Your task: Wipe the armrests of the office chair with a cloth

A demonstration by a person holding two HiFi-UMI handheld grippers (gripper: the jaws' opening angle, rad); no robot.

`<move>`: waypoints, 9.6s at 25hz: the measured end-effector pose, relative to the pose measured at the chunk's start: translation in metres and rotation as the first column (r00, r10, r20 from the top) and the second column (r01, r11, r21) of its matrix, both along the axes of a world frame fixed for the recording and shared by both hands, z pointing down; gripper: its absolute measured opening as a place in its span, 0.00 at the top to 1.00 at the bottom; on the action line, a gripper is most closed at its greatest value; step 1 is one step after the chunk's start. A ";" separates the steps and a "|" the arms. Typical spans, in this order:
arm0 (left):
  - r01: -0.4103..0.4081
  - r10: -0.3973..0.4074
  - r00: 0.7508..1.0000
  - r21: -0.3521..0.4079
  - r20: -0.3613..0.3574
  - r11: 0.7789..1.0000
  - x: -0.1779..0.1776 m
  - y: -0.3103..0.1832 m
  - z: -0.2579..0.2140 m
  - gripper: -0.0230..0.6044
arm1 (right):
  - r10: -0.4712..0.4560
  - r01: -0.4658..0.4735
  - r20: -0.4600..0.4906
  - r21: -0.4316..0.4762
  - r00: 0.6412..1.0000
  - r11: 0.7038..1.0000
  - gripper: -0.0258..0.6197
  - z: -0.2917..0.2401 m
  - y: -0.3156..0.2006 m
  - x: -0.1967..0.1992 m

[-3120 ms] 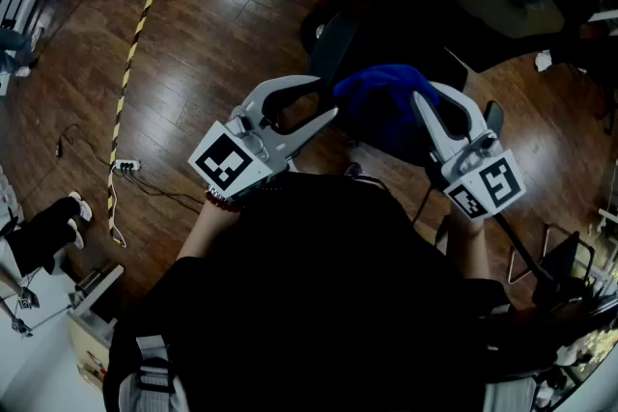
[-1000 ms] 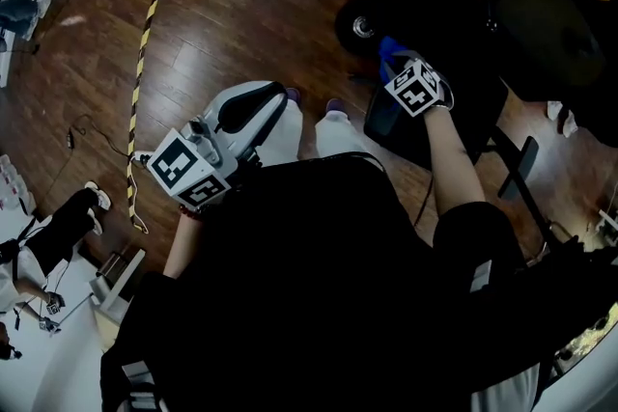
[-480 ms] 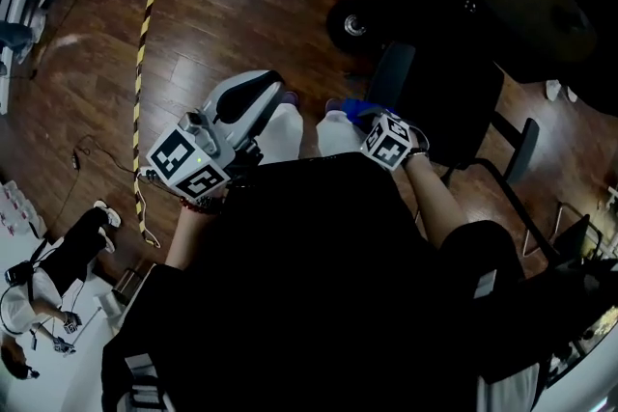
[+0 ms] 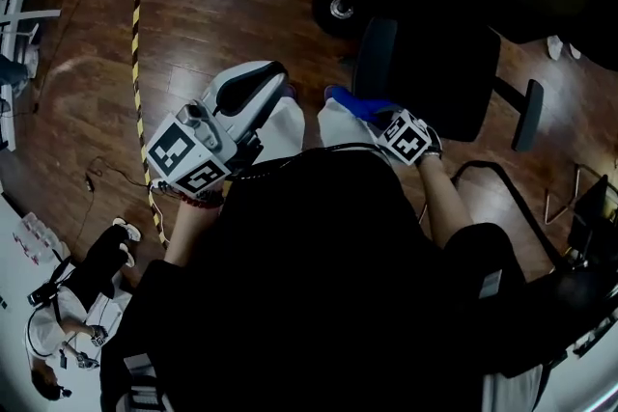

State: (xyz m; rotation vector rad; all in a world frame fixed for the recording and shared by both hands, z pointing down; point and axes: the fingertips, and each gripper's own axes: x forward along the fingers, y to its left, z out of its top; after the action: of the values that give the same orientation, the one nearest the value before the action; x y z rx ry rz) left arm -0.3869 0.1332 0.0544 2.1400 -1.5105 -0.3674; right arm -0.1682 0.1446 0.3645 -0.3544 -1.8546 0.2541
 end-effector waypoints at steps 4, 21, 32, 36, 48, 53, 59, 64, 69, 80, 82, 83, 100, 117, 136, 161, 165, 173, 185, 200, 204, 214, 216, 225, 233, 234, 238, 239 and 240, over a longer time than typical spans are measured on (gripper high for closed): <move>-0.015 0.015 1.000 0.000 0.010 1.000 0.010 -0.002 -0.002 0.92 | 0.056 -0.055 -0.029 0.036 0.998 0.998 0.90 0.003 -0.018 0.011; 0.092 -0.095 0.993 0.041 0.069 0.995 -0.008 -0.005 -0.011 0.93 | 0.200 -0.179 -0.039 0.297 0.979 0.938 0.90 0.026 -0.161 -0.018; 0.221 -0.223 0.969 0.031 0.104 0.975 -0.036 0.017 -0.017 0.92 | 0.284 -0.305 0.112 0.307 0.952 0.901 0.90 0.020 -0.284 -0.109; 0.268 -0.270 0.958 0.027 0.096 0.963 -0.044 0.024 -0.015 0.92 | 0.121 -0.118 0.002 0.255 0.993 0.960 0.90 0.036 -0.275 -0.133; 0.291 -0.295 0.952 0.052 0.082 0.955 -0.056 0.028 -0.018 0.92 | -0.455 0.447 -0.032 0.253 0.890 0.858 0.90 0.030 -0.131 -0.152; 0.269 -0.271 0.960 0.037 0.073 0.962 -0.051 0.027 -0.016 0.92 | -0.565 0.554 0.099 0.119 0.819 0.824 0.90 0.009 -0.034 -0.103; 0.189 -0.190 0.977 0.018 0.096 0.982 -0.032 0.012 -0.017 0.92 | -0.496 0.520 0.188 -0.109 0.848 0.847 0.90 -0.005 0.008 -0.058; 0.139 -0.133 0.976 -0.021 0.171 0.990 -0.013 0.003 -0.020 0.92 | -0.263 0.245 0.310 0.095 0.914 0.965 0.90 -0.013 -0.112 -0.110; 0.068 -0.057 0.976 -0.047 0.210 0.997 0.002 0.001 -0.022 0.92 | -0.047 -0.043 0.376 0.227 0.925 0.973 0.90 -0.015 -0.206 -0.136; -0.408 0.405 0.901 -0.013 0.158 0.913 -0.080 -0.031 0.002 0.92 | 0.249 -0.322 0.324 0.198 0.913 0.926 0.90 -0.012 -0.028 -0.073; -0.542 0.537 0.830 -0.013 0.147 0.841 -0.088 -0.032 0.013 0.92 | 0.400 -0.466 0.287 0.218 0.871 0.857 0.90 -0.010 -0.020 -0.064; -0.591 0.587 0.797 -0.018 0.139 0.806 -0.091 -0.030 0.019 0.92 | 0.473 -0.538 0.280 0.238 0.835 0.809 0.90 -0.010 -0.019 -0.061; -0.818 0.783 0.572 0.238 0.244 0.524 0.016 -0.034 0.336 0.96 | 0.440 -0.928 0.890 0.255 0.115 -0.272 0.90 0.021 0.024 -0.026; -0.627 0.671 0.727 0.541 0.147 0.560 -0.014 -0.079 0.422 0.96 | -0.018 -0.901 0.957 0.266 0.290 -0.344 0.90 0.062 -0.078 -0.099; -0.684 0.668 0.701 0.502 0.250 0.529 -0.016 -0.072 0.436 0.96 | 0.133 -0.692 0.845 0.505 0.517 -0.516 0.90 0.133 -0.144 -0.110; -0.756 0.652 0.644 0.462 0.401 0.464 -0.006 -0.063 0.449 0.96 | -0.048 -0.736 0.906 0.309 0.420 -0.602 0.91 0.051 -0.118 -0.080; -0.751 0.647 0.650 0.463 0.398 0.471 -0.007 -0.063 0.448 0.96 | 0.090 -0.734 0.915 0.372 0.394 -0.569 0.91 0.114 -0.145 -0.078; -0.751 0.642 0.653 0.456 0.403 0.478 -0.010 -0.063 0.451 0.96 | 0.367 -0.565 0.754 0.653 0.544 -0.504 0.91 0.179 -0.166 -0.091; -0.734 0.627 0.672 0.463 0.393 0.497 -0.022 -0.062 0.447 0.96 | 0.461 -0.613 0.732 0.677 0.502 -0.408 0.91 0.253 -0.190 -0.119; -0.694 0.634 0.703 0.504 0.322 0.513 -0.030 -0.072 0.440 0.96 | 0.491 -0.565 0.702 0.709 0.516 -0.421 0.91 0.244 -0.184 -0.117; -0.695 0.624 0.706 0.501 0.335 0.516 -0.034 -0.073 0.439 0.96 | 0.488 -0.578 0.719 0.692 0.494 -0.433 0.91 0.249 -0.194 -0.130; -0.649 0.618 0.739 0.530 0.268 0.546 -0.051 -0.089 0.435 0.96 | 0.341 -0.639 0.799 0.601 0.495 -0.480 0.91 0.178 -0.185 -0.162; -0.648 0.621 0.738 0.532 0.264 0.545 -0.050 -0.091 0.435 0.96 | 0.228 -0.637 0.827 0.546 0.513 -0.544 0.91 0.124 -0.157 -0.162; -0.606 0.653 0.747 0.534 0.126 0.590 -0.069 -0.114 0.442 0.96 | 0.262 -0.367 0.725 0.584 0.637 -0.724 0.91 0.033 -0.146 -0.135; -0.631 0.607 0.750 0.560 0.264 0.537 -0.063 -0.108 0.432 0.96 | 0.421 -0.293 0.666 0.690 0.616 -0.662 0.91 0.046 -0.170 -0.136; -0.640 0.597 0.747 0.556 0.292 0.530 -0.062 -0.106 0.433 0.96 | 0.450 -0.294 0.645 0.719 0.617 -0.629 0.91 0.056 -0.174 -0.137; -0.664 0.602 0.731 0.536 0.322 0.521 -0.059 -0.103 0.439 0.96 | 0.497 -0.233 0.565 0.781 0.659 -0.580 0.91 0.090 -0.183 -0.143; -0.663 0.611 0.730 0.537 0.308 0.521 -0.060 -0.104 0.438 0.96 | 0.509 -0.224 0.552 0.792 0.660 -0.568 0.91 0.096 -0.186 -0.145; -0.661 0.616 0.729 0.540 0.298 0.522 -0.061 -0.104 0.438 0.96 | 0.525 -0.221 0.540 0.805 0.658 -0.551 0.91 0.102 -0.191 -0.148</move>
State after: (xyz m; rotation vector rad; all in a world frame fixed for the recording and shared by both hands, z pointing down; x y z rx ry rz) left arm -0.4480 0.0290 0.4921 3.0689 -0.5064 -0.5681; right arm -0.3160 -0.0468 0.4665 1.7865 -1.1470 -0.8105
